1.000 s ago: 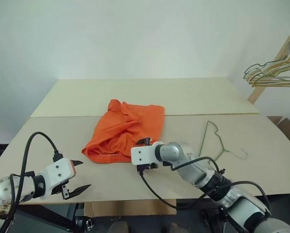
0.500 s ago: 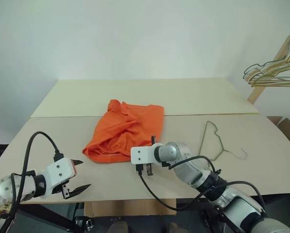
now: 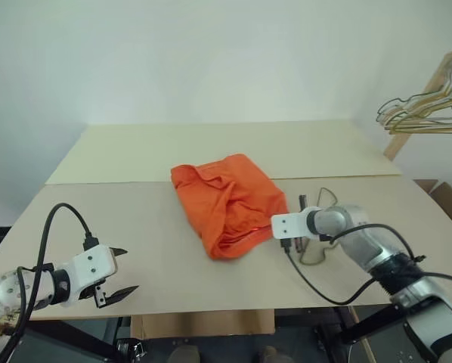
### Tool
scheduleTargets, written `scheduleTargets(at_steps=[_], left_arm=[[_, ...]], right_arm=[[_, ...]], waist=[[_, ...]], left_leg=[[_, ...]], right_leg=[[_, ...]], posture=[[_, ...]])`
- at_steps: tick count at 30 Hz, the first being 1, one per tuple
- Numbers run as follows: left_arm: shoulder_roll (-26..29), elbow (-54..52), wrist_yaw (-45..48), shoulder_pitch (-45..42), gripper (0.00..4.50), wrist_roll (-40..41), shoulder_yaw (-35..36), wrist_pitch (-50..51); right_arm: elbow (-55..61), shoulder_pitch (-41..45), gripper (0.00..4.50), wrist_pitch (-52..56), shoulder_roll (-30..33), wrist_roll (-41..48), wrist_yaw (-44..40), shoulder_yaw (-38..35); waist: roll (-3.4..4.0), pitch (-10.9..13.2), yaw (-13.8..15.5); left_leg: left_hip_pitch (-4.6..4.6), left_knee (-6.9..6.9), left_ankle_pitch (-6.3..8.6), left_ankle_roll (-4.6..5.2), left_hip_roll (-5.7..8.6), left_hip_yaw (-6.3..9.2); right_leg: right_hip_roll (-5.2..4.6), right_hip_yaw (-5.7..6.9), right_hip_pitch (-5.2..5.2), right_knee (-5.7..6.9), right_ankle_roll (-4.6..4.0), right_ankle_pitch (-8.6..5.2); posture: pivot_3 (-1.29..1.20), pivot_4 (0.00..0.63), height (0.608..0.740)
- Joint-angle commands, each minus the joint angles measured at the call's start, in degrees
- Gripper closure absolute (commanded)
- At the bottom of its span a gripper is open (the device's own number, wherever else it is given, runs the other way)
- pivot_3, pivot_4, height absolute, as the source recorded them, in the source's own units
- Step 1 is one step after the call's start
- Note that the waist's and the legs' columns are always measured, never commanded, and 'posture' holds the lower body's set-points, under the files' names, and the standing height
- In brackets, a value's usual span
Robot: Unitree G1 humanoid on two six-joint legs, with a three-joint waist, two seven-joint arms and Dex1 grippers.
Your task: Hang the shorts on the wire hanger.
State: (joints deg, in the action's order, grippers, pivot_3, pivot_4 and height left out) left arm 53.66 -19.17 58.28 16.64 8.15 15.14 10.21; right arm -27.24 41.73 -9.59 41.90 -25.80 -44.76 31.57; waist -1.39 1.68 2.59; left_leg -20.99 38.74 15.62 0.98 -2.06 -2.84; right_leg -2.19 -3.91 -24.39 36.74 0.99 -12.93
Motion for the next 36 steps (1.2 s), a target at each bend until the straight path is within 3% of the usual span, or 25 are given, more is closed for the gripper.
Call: scheduleTargets(at_steps=[1,3,7,9,12,16,20,24,28,32,36], left_arm=[[1.2,0.3,0.4,-1.2,0.0,-0.1,0.3,-1.1],[1.3,0.2,0.5,-1.0,0.0,-0.1,0.3,-1.1],[1.1,-1.1,0.6,0.5,0.0,0.3,1.2,-0.3],[1.0,-1.7,0.7,1.2,0.0,0.4,1.3,0.0],[1.2,-1.9,0.8,1.6,0.0,0.4,1.2,0.0],[1.4,-1.6,0.8,0.7,0.0,0.3,0.6,0.1],[1.6,-1.0,0.9,-0.3,0.0,0.2,0.0,0.1],[1.6,-0.7,1.0,-0.8,0.0,0.0,-0.4,0.1],[1.6,-0.6,1.0,-0.5,0.0,-0.2,-0.2,0.0],[1.4,-0.5,0.8,-0.6,0.0,-0.4,-0.5,0.0],[1.5,-0.1,0.6,-1.1,0.0,-0.7,-1.0,-0.2]], right_arm=[[-8.5,4.9,4.46,-5.6,0.1,0.1,0.8,-2.5],[-8.7,5.7,4.46,-3.8,-0.8,5.6,-4.2,-5.9],[1.0,4.1,4.46,12.4,-0.4,19.9,-19.3,-14.0],[3.5,2.8,4.46,14.9,-0.1,21.8,-20.3,-15.9],[3.5,0.6,4.46,9.7,0.4,20.3,-18.3,-16.4],[1.1,0.9,3.57,10.4,-0.8,18.0,-16.2,-15.3],[-2.1,1.0,2.25,1.7,-0.9,12.9,-11.9,-13.4],[1.6,0.4,2.25,3.5,0.9,18.4,-20.3,-15.3],[12.2,-0.3,2.25,18.3,0.0,31.0,-28.0,-20.3],[9.6,7.6,2.25,55.9,-11.7,39.6,-16.1,-26.8],[3.0,11.4,2.25,69.5,-21.6,43.4,-3.4,-35.3]], waist=[[0.0,0.0,-0.8],[-0.01,0.0,-1.3],[0.02,0.0,-2.0],[0.03,0.0,-1.8],[0.01,0.0,-1.4],[0.05,0.0,-1.1],[0.06,0.0,-1.2],[0.06,0.0,-1.4],[0.06,0.0,-1.7],[0.06,0.0,-2.2],[0.08,0.0,-1.8]], left_leg=[[0.01,0.0,0.0,0.0,0.0,0.0],[0.02,-0.04,0.01,0.02,0.0,0.0],[-0.05,-0.04,0.07,0.12,0.0,0.08],[-0.03,-0.05,0.09,0.16,-0.01,0.16],[0.02,-0.04,0.1,0.15,-0.01,0.18],[0.13,-0.02,0.08,0.13,0.02,0.03],[0.21,-0.03,0.07,0.12,0.02,0.0],[0.15,-0.05,0.07,0.12,0.03,0.0],[0.12,-0.05,0.09,0.15,0.02,0.03],[0.28,-0.04,0.08,0.15,-0.08,-0.02],[0.52,-0.07,0.07,0.12,-0.17,0.0]], right_leg=[[0.0,-0.03,0.01,-0.02,0.01,0.0],[0.0,-0.07,0.05,-0.04,0.02,0.0],[-0.01,-0.1,0.03,-0.03,0.03,0.02],[-0.03,-0.06,0.06,-0.03,0.04,0.02],[-0.05,-0.01,0.1,-0.01,0.04,0.01],[-0.1,-0.04,0.12,0.04,0.04,0.01],[-0.08,-0.04,0.14,0.08,0.03,0.0],[-0.08,-0.07,0.11,0.04,0.03,0.0],[-0.08,-0.09,0.13,0.02,0.05,0.0],[-0.04,-0.17,0.16,0.15,-0.05,0.06],[0.1,-0.1,0.22,0.3,-0.16,0.06]], posture=[[0.13,0.0,0.74],[0.13,0.0,0.74],[0.14,0.0,0.74],[0.14,0.0,0.74],[0.14,0.0,0.74],[0.13,0.0,0.74],[0.12,0.0,0.74],[0.12,0.0,0.74],[0.12,0.0,0.74],[0.13,0.0,0.74],[0.12,0.0,0.74]])
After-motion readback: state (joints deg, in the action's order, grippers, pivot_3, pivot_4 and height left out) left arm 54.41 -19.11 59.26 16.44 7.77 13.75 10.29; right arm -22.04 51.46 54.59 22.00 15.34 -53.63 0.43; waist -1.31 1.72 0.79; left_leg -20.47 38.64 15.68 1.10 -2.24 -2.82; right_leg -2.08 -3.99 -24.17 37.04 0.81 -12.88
